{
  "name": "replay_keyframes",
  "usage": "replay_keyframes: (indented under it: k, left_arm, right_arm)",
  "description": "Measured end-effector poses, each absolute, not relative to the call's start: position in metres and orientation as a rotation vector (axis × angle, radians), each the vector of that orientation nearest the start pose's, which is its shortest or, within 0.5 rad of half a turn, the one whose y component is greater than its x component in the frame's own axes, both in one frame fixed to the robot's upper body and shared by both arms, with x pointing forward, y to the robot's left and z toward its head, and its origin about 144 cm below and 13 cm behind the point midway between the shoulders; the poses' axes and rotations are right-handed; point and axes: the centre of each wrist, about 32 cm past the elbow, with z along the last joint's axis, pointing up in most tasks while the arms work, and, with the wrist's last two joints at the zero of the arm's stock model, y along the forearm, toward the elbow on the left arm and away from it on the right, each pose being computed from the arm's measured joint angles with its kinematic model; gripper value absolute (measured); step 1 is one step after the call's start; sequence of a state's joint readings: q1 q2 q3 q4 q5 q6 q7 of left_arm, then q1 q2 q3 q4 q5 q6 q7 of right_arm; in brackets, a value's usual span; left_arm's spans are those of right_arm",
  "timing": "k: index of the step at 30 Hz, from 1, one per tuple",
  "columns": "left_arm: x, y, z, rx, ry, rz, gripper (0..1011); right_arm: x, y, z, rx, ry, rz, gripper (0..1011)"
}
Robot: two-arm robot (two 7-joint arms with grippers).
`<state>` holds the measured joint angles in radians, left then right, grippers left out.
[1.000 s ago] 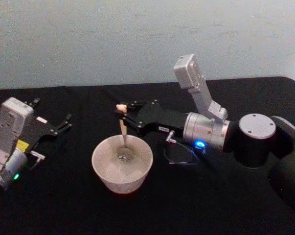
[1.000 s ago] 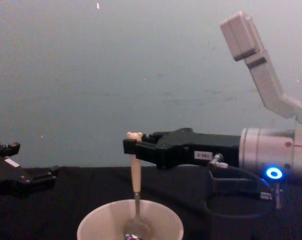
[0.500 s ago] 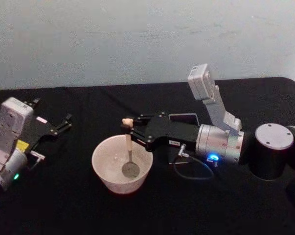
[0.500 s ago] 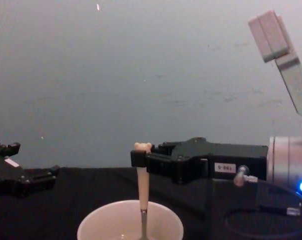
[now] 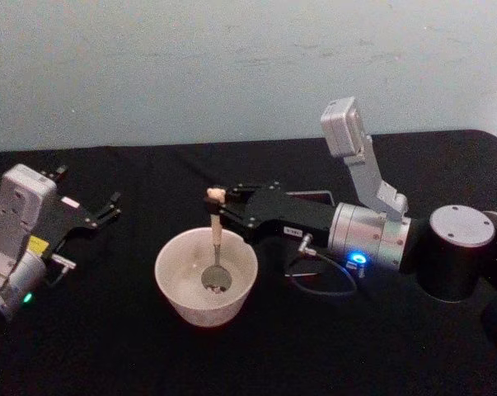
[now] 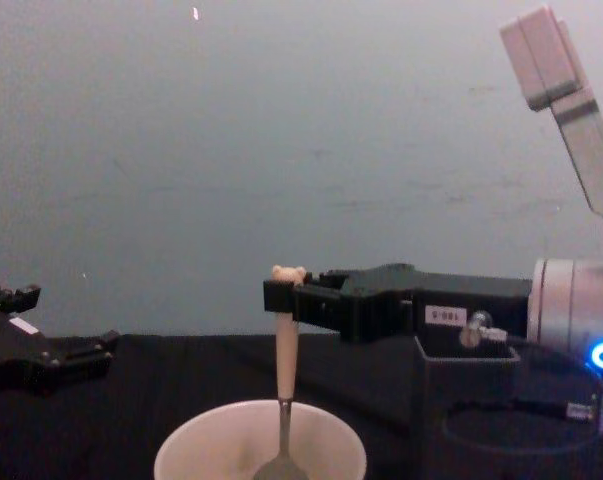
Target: Pick up the stirring spoon with one hand, stir inside the cup, then place it back in its original position.
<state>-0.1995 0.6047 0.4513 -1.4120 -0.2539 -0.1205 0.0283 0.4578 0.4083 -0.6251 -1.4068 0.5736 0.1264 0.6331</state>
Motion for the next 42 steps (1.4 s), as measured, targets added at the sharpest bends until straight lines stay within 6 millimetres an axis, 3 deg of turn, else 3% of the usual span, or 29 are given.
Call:
replay_keyframes:
  k: [24,42]
  left_arm:
    - [0.489,0.310,1.140,0.304,-0.285,1.248,1001]
    - [0.489,0.310,1.140,0.304,-0.285,1.248,1001]
  right_arm:
    - [0.546,-0.215,1.238,0.063,0.155,-0.598,214]
    - [0.541,-0.264,1.260,0.169,0.167,-0.691,214]
